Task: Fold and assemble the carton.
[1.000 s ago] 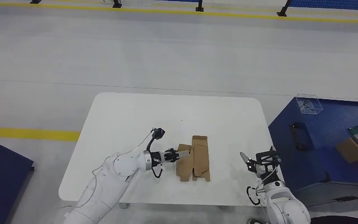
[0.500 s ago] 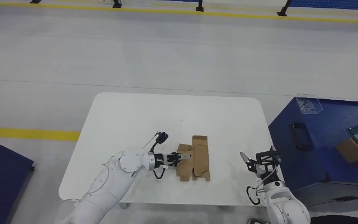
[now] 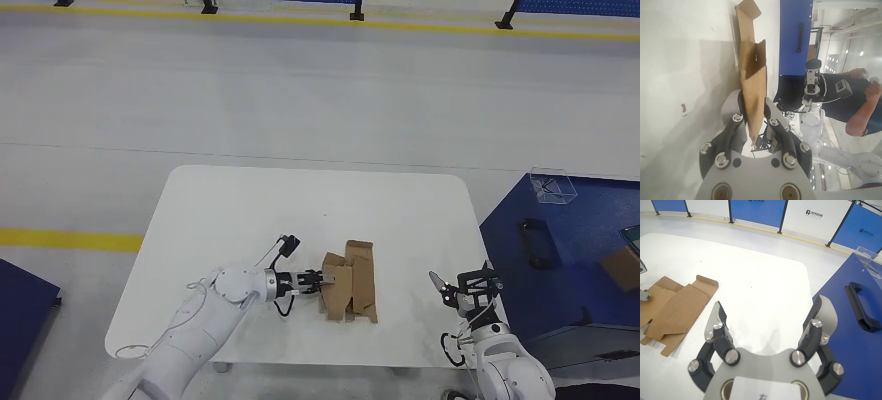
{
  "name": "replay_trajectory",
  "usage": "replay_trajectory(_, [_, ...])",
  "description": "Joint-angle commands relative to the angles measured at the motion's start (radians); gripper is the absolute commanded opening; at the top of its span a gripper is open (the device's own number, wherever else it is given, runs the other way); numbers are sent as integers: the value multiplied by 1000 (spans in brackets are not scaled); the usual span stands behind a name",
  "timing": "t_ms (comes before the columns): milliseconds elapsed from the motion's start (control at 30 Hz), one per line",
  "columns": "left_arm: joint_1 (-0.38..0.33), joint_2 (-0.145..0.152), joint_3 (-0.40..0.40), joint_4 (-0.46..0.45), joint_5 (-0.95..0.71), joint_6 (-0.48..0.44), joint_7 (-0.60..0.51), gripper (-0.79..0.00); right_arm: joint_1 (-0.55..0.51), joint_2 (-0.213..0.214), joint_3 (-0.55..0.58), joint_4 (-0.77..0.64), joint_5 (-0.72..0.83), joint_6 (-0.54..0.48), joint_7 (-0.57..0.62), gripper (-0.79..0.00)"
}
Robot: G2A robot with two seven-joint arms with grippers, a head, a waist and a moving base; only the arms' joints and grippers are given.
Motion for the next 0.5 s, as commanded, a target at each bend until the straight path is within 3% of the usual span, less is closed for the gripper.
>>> replay_trajectory(0, [-5, -1, -8, 1, -11, -36, -5, -785, 0, 0, 0, 0, 0, 0, 0, 0])
replay_trajectory(133, [-6, 14, -46, -49, -24, -126, -12, -785, 0, 0, 0, 0, 0, 0, 0, 0])
replay_trajectory(233, [17, 44, -96, -153, -2, -189, -1, -785, 0, 0, 0, 0, 0, 0, 0, 0])
replay_trajectory(333, [87, 88, -175, -325, 42, -229, 18, -785, 0, 0, 0, 0, 0, 0, 0, 0])
replay_trajectory(467, [251, 152, -320, -637, 133, -204, 48, -785, 0, 0, 0, 0, 0, 0, 0, 0])
